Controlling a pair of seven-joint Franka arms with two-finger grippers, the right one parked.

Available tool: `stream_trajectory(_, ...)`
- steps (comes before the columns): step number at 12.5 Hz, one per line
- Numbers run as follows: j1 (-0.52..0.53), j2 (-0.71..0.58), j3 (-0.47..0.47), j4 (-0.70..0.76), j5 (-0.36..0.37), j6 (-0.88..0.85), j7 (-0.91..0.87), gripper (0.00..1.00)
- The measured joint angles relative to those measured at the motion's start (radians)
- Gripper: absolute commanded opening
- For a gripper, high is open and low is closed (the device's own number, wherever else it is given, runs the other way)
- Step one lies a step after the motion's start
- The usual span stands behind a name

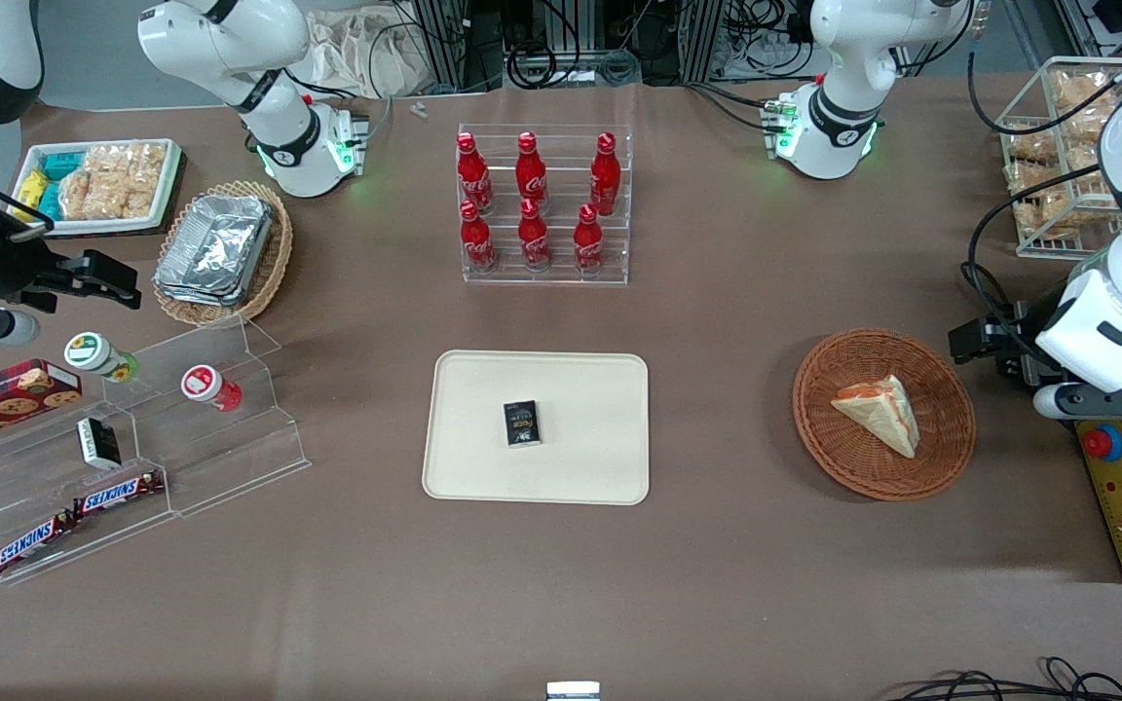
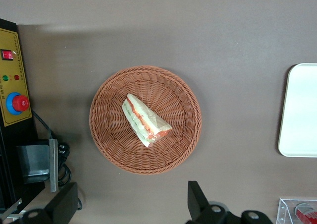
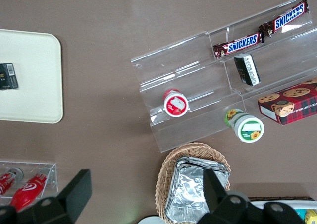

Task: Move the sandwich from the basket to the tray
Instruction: 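Move the left gripper down over the wrapped sandwich in the wicker basket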

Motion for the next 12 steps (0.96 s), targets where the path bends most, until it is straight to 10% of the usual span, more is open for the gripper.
stream_trajectory(5,0.002,0.004,0.007,0.001,0.007,-0.004,-0.026,1.0)
stream_trajectory(12,0.005,0.037,0.013,-0.192,0.007,0.2,-0.776,1.0)
